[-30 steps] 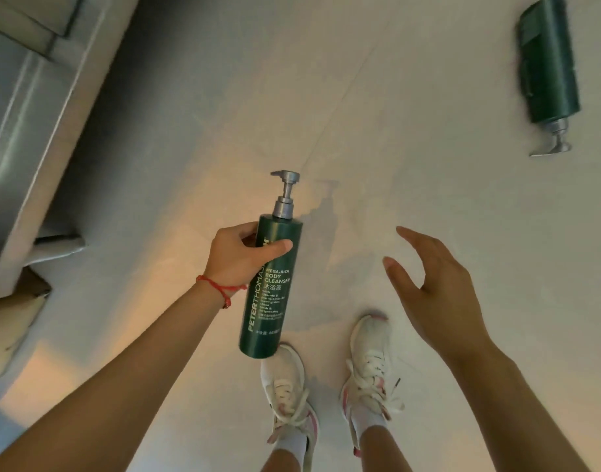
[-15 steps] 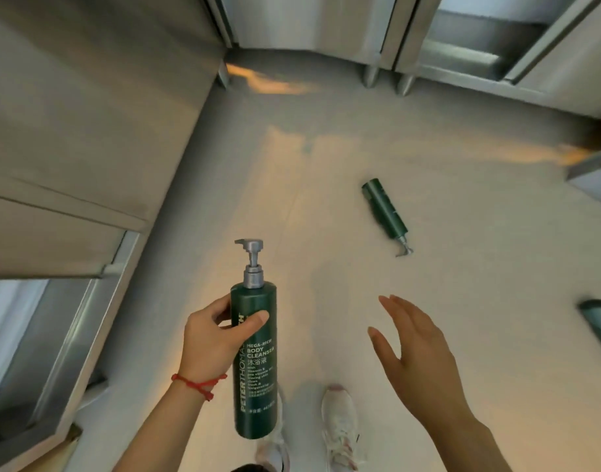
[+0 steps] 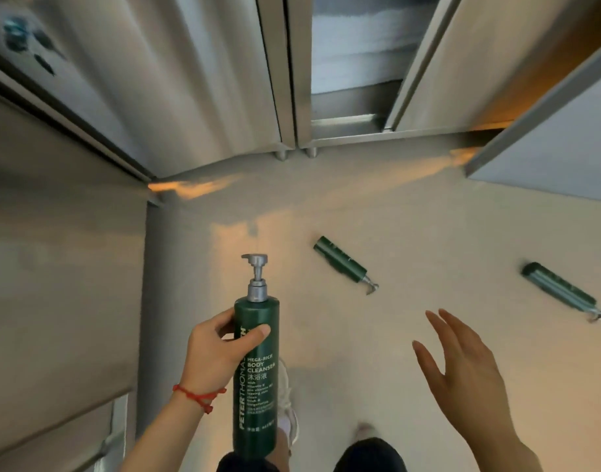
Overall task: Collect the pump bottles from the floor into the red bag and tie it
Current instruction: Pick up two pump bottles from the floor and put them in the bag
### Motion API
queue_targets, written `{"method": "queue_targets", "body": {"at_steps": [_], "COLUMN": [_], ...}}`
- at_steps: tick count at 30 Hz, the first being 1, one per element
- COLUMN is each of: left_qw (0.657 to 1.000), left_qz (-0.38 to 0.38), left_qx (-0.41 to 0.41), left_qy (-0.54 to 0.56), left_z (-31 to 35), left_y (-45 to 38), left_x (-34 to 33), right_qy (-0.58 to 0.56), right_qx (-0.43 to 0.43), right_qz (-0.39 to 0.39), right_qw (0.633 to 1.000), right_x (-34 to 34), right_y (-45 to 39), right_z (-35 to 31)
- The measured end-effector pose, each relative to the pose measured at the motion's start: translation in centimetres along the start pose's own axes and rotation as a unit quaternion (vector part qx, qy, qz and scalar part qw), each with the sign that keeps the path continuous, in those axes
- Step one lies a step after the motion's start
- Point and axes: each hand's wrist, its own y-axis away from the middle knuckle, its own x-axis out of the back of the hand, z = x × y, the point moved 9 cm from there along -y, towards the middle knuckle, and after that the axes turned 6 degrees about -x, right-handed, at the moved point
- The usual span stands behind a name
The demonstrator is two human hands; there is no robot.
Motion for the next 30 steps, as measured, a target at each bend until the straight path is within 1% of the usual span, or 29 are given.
{"method": "queue_targets", "body": {"at_steps": [3, 6, 13, 16, 18, 21, 24, 26, 28, 29, 30], "left_qw": [0.998, 0.994, 0.984, 0.974, 0.964, 0.947, 0.930, 0.920, 0.909, 0.904, 0.900], "left_qz": [-0.057, -0.095, -0.146, -0.182, -0.206, -0.238, -0.274, -0.293, -0.312, -0.322, -0.329], "left_qx": [-0.018, -0.028, -0.019, -0.031, -0.044, -0.063, -0.064, -0.059, -0.059, -0.064, -0.070], "left_qy": [-0.022, -0.046, -0.101, -0.134, -0.163, -0.204, -0.235, -0.252, -0.269, -0.274, -0.278], "left_z": [3.2, 5.7, 9.6, 10.5, 10.4, 8.9, 6.1, 3.6, 0.8, -0.6, -2.0], "left_y": [-3.3, -6.3, -14.3, -17.9, -20.2, -23.4, -26.3, -28.3, -30.2, -31.1, -32.0], "left_x": [-1.1, -3.2, -10.4, -13.9, -16.1, -19.0, -21.7, -23.2, -24.8, -25.6, -26.2], "right_qy": [-0.048, -0.080, -0.132, -0.190, -0.243, -0.341, -0.392, -0.433, -0.485, -0.519, -0.554], "right_qx": [-0.061, -0.106, -0.136, -0.174, -0.214, -0.293, -0.350, -0.396, -0.461, -0.496, -0.533], "right_qz": [0.015, 0.020, -0.022, -0.036, -0.039, -0.037, -0.051, -0.069, -0.089, -0.093, -0.091], "right_qw": [0.997, 0.991, 0.982, 0.966, 0.945, 0.892, 0.849, 0.807, 0.737, 0.690, 0.633], "right_x": [0.8, 0.9, -1.4, -3.3, -5.3, -9.6, -15.6, -20.4, -25.7, -28.4, -31.0], "right_y": [-0.6, -1.5, -6.5, -9.6, -11.4, -13.9, -16.4, -17.8, -18.8, -19.4, -20.0], "right_z": [0.8, 1.5, 1.9, 3.0, 4.1, 6.2, 7.2, 7.4, 7.4, 7.3, 7.3]}}
